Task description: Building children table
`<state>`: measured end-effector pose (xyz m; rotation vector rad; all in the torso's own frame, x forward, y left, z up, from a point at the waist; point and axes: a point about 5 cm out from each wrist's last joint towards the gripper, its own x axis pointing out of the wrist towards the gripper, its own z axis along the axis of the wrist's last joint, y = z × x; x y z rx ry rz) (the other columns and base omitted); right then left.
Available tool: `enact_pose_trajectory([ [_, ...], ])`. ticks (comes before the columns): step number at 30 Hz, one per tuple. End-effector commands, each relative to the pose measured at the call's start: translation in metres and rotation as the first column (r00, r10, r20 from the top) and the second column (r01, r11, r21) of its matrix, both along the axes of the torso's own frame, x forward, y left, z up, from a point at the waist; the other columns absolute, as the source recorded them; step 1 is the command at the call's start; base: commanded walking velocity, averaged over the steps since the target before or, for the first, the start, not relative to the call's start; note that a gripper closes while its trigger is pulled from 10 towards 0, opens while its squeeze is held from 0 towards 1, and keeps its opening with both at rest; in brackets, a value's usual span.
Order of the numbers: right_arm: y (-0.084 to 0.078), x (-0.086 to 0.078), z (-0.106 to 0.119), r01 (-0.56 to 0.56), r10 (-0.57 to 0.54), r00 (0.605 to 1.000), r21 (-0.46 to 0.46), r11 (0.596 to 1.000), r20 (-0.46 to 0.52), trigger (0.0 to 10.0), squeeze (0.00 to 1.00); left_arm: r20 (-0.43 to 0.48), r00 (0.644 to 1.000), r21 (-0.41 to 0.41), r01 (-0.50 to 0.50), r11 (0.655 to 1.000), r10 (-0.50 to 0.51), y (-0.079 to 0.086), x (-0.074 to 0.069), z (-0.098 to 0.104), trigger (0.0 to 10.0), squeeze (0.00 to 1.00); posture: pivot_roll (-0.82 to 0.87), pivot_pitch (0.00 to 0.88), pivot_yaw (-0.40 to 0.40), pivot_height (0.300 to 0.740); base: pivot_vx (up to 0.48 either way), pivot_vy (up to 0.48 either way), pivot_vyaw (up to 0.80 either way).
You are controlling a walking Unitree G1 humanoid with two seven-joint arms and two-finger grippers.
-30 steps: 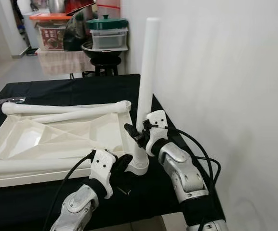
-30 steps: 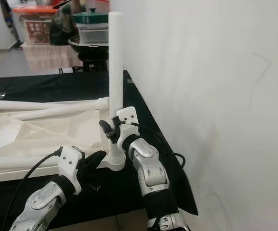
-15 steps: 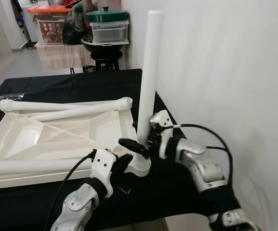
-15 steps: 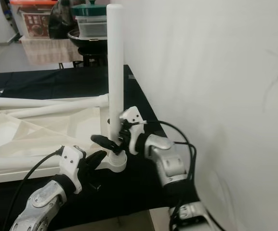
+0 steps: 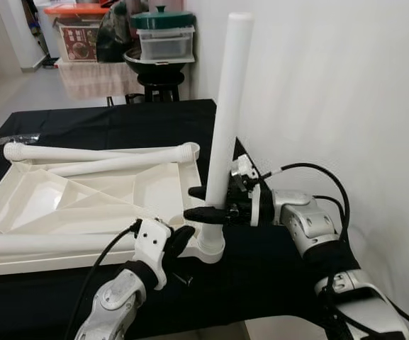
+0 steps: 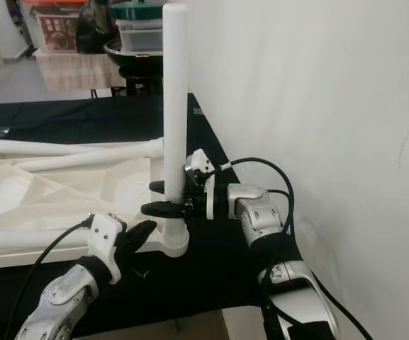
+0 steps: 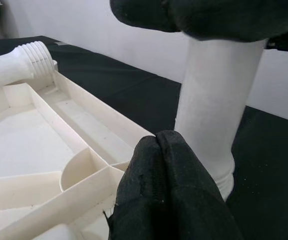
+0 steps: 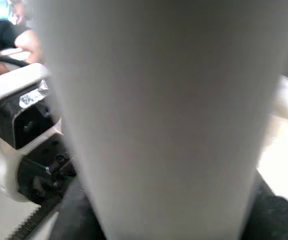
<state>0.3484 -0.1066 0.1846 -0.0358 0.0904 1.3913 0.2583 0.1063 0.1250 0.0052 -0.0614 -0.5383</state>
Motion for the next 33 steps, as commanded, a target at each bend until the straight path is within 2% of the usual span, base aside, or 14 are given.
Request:
enact_pose_trajectory([
  [1, 0.0, -0.002, -0.007, 0.011, -0.01, 1.0, 0.021, 1.0, -0.013, 0.0, 0.0, -0.01, 1.0, 0.0, -0.003, 1.0, 0.003, 0.001, -0.002, -0.002, 10.0, 0.0, 0.04, 0.0, -0.042, 0.74, 0.0, 0.0, 0.0],
  [10, -0.003, -0.007, -0.023, 0.332, -0.332, 0.943, 0.026, 0.943, 0.017, 0.0, 0.0, -0.004, 1.0, -0.006, -0.003, 1.0, 0.003, 0.002, -0.003, 0.001, 10.0, 0.0, 0.03, 0.0, -0.044, 0.74, 0.0, 0.0, 0.0],
  [11, -0.001, -0.003, -0.026, 0.539, -0.541, 0.84, 0.057, 0.84, 0.034, 0.0, 0.0, -0.003, 1.0, -0.006, -0.004, 1.0, 0.004, 0.003, -0.003, 0.001, 10.0, 0.0, 0.02, 0.0, -0.042, 0.74, 0.0, 0.0, 0.0],
  [12, -0.001, -0.003, -0.026, 0.539, -0.541, 0.84, 0.057, 0.84, 0.034, 0.0, 0.0, -0.003, 1.0, -0.006, -0.004, 1.0, 0.004, 0.003, -0.003, 0.001, 10.0, 0.0, 0.02, 0.0, -0.042, 0.74, 0.0, 0.0, 0.0],
  [14, -0.004, -0.007, -0.04, 0.784, -0.784, 0.62, 0.051, 0.618, -0.032, 0.0, 0.0, -0.001, 1.0, -0.006, -0.006, 1.0, 0.006, 0.006, -0.003, 0.003, 10.0, 0.0, 0.0, 0.015, -0.028, 0.74, 0.0, 0.0, 0.0],
  [15, 0.003, -0.017, -0.045, 0.806, -0.806, 0.591, 0.044, 0.591, -0.001, 0.0, 0.0, 0.001, 1.0, -0.005, -0.007, 1.0, 0.007, 0.007, -0.002, 0.003, 10.0, 0.0, 0.0, 0.021, -0.023, 0.74, 0.0, 0.0, 0.0],
  [19, 0.009, -0.024, -0.044, 0.795, -0.796, 0.603, 0.044, 0.605, 0.055, 0.0, 0.0, 0.001, 1.0, -0.004, -0.008, 1.0, 0.008, 0.008, -0.001, 0.004, 10.0, 0.0, -0.01, 0.023, -0.014, 0.74, 0.0, 0.0, 0.0],
  [27, 0.006, -0.023, -0.043, 0.866, -0.865, 0.499, -0.003, 0.5, 0.056, 0.0, 0.0, 0.005, 1.0, 0.001, -0.012, 1.0, 0.012, 0.009, -0.001, 0.005, 10.0, 0.0, 0.0, 0.024, -0.02, 0.74, 0.0, 0.0, 0.0],
  [28, 0.007, -0.024, -0.043, 0.872, -0.871, 0.489, -0.006, 0.489, 0.052, 3.5, 0.0, 0.005, 1.0, 0.001, -0.015, 1.0, 0.015, 0.009, -0.002, 0.005, 10.0, 0.0, 0.0, 0.023, -0.022, 0.74, 0.0, 0.0, 0.0],
  [29, 0.009, -0.025, -0.041, 0.855, -0.855, 0.518, -0.004, 0.518, 0.027, 10.0, 0.07, 0.005, 1.0, -0.001, -0.017, 1.0, 0.017, 0.009, -0.002, 0.005, 10.0, 0.0, 0.0, 0.024, -0.023, 0.74, 0.0, 0.0, 0.0],
  [30, 0.009, -0.025, -0.041, 0.855, -0.855, 0.518, -0.004, 0.518, 0.027, 10.0, 0.07, 0.005, 1.0, -0.001, -0.017, 1.0, 0.017, 0.009, -0.002, 0.005, 10.0, 0.0, 0.0, 0.024, -0.023, 0.74, 0.0, 0.0, 0.0],
  [31, 0.015, -0.027, -0.038, 0.806, -0.806, 0.592, 0.018, 0.591, -0.013, 10.0, 1.0, 0.003, 1.0, -0.002, -0.016, 1.0, 0.016, 0.009, -0.002, 0.005, 10.0, 0.0, 0.0, 0.021, -0.023, 0.74, 0.0, 0.0, 0.0],
  [32, 0.02, -0.029, -0.034, 0.75, -0.749, 0.662, 0.047, 0.66, -0.036, 10.0, 1.0, 0.002, 1.0, -0.003, -0.014, 1.0, 0.014, 0.008, -0.003, 0.005, 10.0, 0.0, 0.0, 0.019, -0.022, 0.74, 0.0, 0.0, 0.0],
  [33, 0.02, -0.029, -0.034, 0.75, -0.749, 0.662, 0.047, 0.66, -0.036, 10.0, 1.0, 0.002, 1.0, -0.003, -0.014, 1.0, 0.014, 0.008, -0.003, 0.005, 10.0, 0.0, 0.0, 0.019, -0.022, 0.74, 0.0, 0.0, 0.0],
])
